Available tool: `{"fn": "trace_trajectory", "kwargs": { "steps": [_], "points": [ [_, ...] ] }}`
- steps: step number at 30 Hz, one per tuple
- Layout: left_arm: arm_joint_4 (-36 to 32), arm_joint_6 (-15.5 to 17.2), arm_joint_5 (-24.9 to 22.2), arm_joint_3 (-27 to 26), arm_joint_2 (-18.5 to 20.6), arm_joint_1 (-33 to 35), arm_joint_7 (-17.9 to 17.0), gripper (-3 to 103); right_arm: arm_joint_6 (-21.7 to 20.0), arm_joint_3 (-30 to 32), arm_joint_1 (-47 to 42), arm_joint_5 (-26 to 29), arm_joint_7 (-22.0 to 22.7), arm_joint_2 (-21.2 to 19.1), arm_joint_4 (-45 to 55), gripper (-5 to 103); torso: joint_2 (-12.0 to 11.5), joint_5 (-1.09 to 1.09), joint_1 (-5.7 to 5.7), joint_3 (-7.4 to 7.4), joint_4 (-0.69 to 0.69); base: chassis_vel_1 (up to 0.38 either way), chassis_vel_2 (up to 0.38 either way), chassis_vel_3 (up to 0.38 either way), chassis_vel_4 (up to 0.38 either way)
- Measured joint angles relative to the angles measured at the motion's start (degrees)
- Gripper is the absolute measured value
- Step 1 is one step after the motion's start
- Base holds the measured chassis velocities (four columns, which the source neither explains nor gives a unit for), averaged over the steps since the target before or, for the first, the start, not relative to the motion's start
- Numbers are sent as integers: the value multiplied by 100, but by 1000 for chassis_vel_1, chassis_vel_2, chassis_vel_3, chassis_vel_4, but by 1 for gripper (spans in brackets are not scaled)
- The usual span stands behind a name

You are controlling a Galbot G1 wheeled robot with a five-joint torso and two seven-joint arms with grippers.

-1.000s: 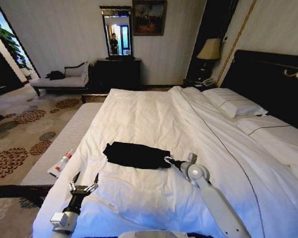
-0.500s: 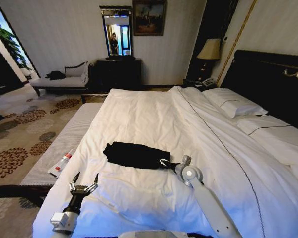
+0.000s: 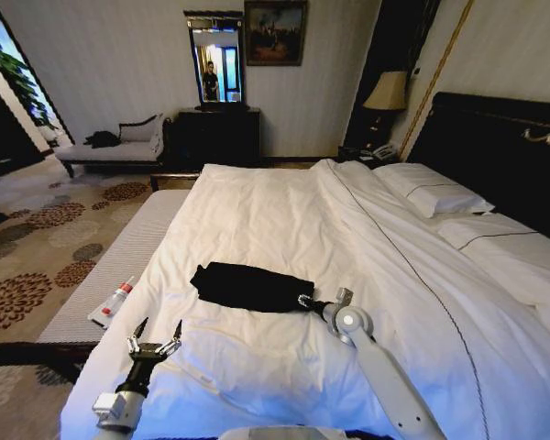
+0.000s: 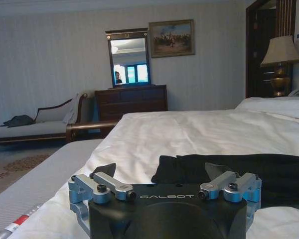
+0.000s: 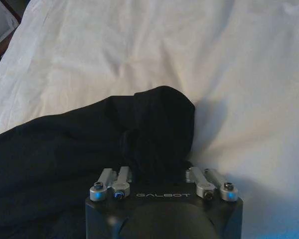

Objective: Fold the clothes on the bed.

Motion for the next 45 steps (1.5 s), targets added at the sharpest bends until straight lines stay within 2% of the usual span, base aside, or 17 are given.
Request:
{"fn": "trace_trajectory", "kwargs": {
  "steps": [1, 3, 5, 9, 25, 29, 31, 32, 35, 42, 45],
  "points": [
    [0, 0, 0, 0, 0, 0, 0, 100, 0, 0, 0, 0, 0, 0, 0, 41, 0, 0, 0, 0, 0, 0, 0, 0, 0],
    [0, 0, 0, 0, 0, 0, 0, 100, 6, 8, -18, 12, 0, 6, 11, 30, 0, 0, 0, 0, 0, 0, 0, 0, 0],
    [0, 0, 0, 0, 0, 0, 0, 100, 8, 8, -22, 16, 0, 9, 13, 30, 0, 0, 0, 0, 0, 0, 0, 0, 0],
    [0, 0, 0, 0, 0, 0, 0, 100, 19, 6, -33, 102, 75, 54, 16, 12, 0, 0, 0, 0, 0, 0, 0, 0, 0],
    [0, 0, 0, 0, 0, 0, 0, 100, 66, 168, -191, 294, 334, 73, 465, 10, 0, 2, 0, 0, 1, 0, 0, 0, 0],
    [0, 0, 0, 0, 0, 0, 0, 100, 67, 297, -318, 245, 370, -110, 726, 10, 0, 2, 1, 0, 2, 0, 0, 0, 0],
    [0, 0, 0, 0, 0, 0, 0, 100, 122, 381, -437, -141, 321, -349, 821, 10, 0, 1, 0, 0, 1, 0, 0, 0, 0],
    [0, 0, 0, 0, 0, 0, 0, 100, 122, 381, -437, -141, 321, -349, 821, 10, 0, 1, 0, 0, 1, 0, 0, 0, 0],
    [0, 0, -1, 1, 0, 0, 0, 100, 246, 523, -611, -768, 131, -713, 875, 10, 0, 2, 0, 0, -2, 0, 0, 0, 0],
    [0, 0, -1, 0, 0, 0, 0, 100, 281, 711, -601, -856, 86, -1013, 911, 10, 1, 1, 0, 0, 0, 0, 0, 0, 0],
    [0, 0, 0, 1, 0, 0, 0, 100, 285, 820, -585, -932, -19, -1286, 934, 10, 1, 1, 1, 0, 0, 0, 0, 0, 0]
  ]
}}
